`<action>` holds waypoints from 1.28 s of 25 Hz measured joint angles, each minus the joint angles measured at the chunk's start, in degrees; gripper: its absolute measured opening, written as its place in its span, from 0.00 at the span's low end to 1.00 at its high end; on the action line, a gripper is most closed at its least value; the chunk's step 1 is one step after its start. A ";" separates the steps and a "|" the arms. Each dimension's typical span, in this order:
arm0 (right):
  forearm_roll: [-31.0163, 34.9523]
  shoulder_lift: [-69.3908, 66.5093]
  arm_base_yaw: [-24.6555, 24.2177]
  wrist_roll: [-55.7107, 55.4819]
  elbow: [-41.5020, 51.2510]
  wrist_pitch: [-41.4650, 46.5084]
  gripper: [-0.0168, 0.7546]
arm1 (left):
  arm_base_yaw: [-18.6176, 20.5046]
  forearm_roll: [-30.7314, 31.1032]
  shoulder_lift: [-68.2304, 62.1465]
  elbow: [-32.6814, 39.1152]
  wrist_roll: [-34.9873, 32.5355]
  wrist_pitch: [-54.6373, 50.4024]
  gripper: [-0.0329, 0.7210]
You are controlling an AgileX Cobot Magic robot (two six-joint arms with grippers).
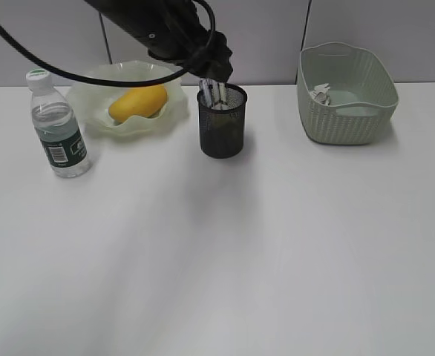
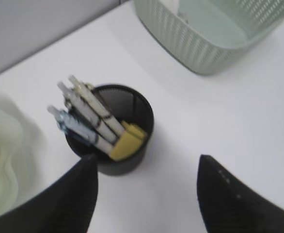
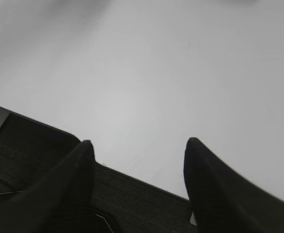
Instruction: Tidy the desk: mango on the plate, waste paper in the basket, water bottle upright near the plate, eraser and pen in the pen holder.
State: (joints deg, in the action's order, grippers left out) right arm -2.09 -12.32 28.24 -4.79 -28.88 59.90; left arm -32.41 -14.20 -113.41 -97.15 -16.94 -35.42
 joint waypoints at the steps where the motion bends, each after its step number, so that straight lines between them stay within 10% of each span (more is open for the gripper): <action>1: 0.00 0.00 0.00 0.00 0.00 0.00 0.62 | 0.00 0.00 0.72 0.00 0.00 -3.05 0.69; 9: 0.00 0.00 0.00 0.00 0.00 0.00 0.62 | 0.00 3.21 4.16 -0.07 0.00 -31.12 0.68; 20: 0.00 0.00 0.00 0.00 0.00 0.00 0.62 | 0.00 7.76 8.84 1.25 9.49 -34.15 0.67; 32: 0.00 0.00 0.00 0.00 0.00 -0.05 0.62 | 0.00 7.90 33.41 25.51 9.99 -34.25 0.67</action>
State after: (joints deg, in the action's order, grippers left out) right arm -2.09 -12.32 28.24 -4.79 -28.88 59.85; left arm -32.41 -6.31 -80.01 -71.64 -6.95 -69.67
